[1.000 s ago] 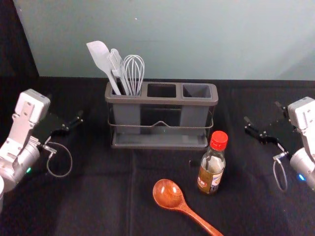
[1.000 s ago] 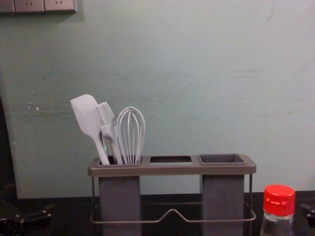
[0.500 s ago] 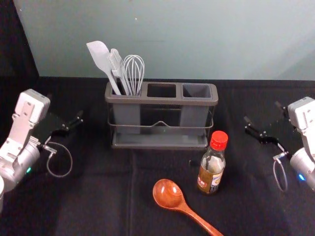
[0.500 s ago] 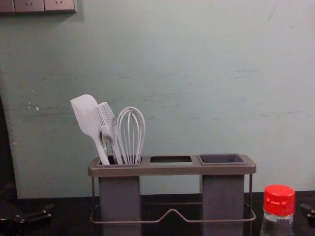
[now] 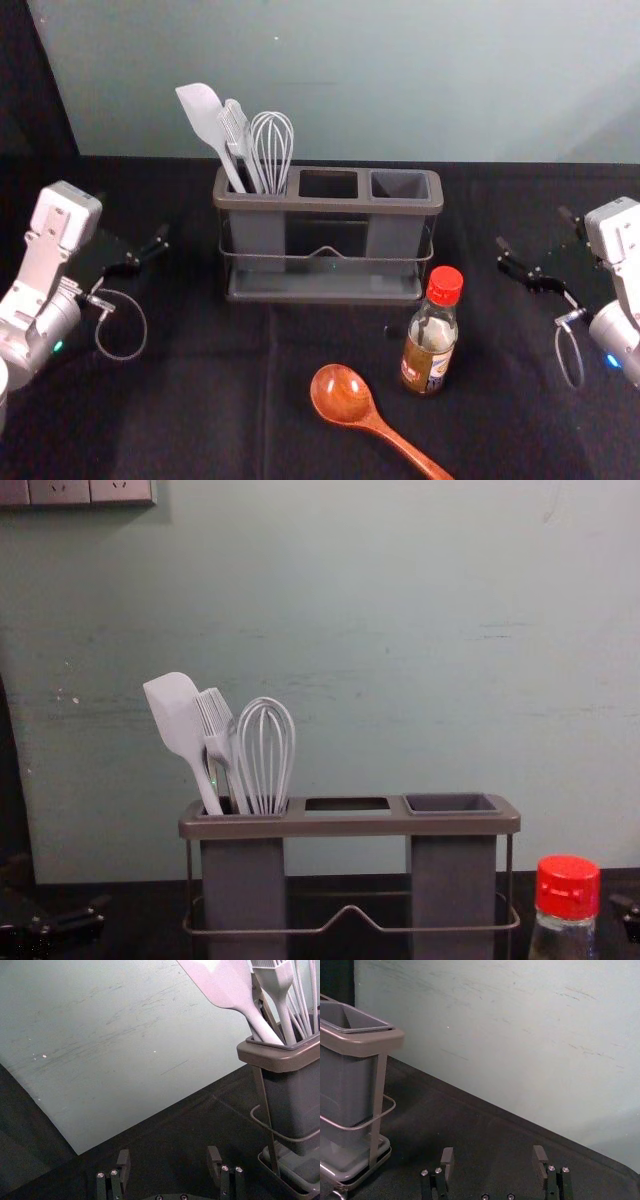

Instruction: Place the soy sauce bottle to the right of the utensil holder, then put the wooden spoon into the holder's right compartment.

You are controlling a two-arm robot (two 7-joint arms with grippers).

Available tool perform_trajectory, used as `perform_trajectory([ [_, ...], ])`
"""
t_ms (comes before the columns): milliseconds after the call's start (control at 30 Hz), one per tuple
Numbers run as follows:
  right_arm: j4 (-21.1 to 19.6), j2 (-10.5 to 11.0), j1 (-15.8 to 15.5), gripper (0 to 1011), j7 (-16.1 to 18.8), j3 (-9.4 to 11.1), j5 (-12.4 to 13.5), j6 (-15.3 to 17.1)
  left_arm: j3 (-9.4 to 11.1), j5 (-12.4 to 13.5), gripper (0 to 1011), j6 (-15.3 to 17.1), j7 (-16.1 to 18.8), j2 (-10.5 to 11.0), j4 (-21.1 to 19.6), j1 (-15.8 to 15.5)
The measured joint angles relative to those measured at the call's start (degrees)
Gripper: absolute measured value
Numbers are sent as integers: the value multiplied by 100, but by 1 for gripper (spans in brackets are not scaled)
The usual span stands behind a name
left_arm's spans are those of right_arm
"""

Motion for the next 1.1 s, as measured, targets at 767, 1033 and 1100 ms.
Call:
perform_trajectory([
  [767,-1397,751,-1319,1002,963,976,1207,-380,0,0,1005,0,0,0,0,0],
  [1033,-1844,1270,-2169,1002,2463,1582,2762,-473,0,0,1005,0,0,0,0,0],
  [1100,-1905,1384,-2300,1002,2732,1648,2898,-460,0,0,1005,0,0,0,0,0],
])
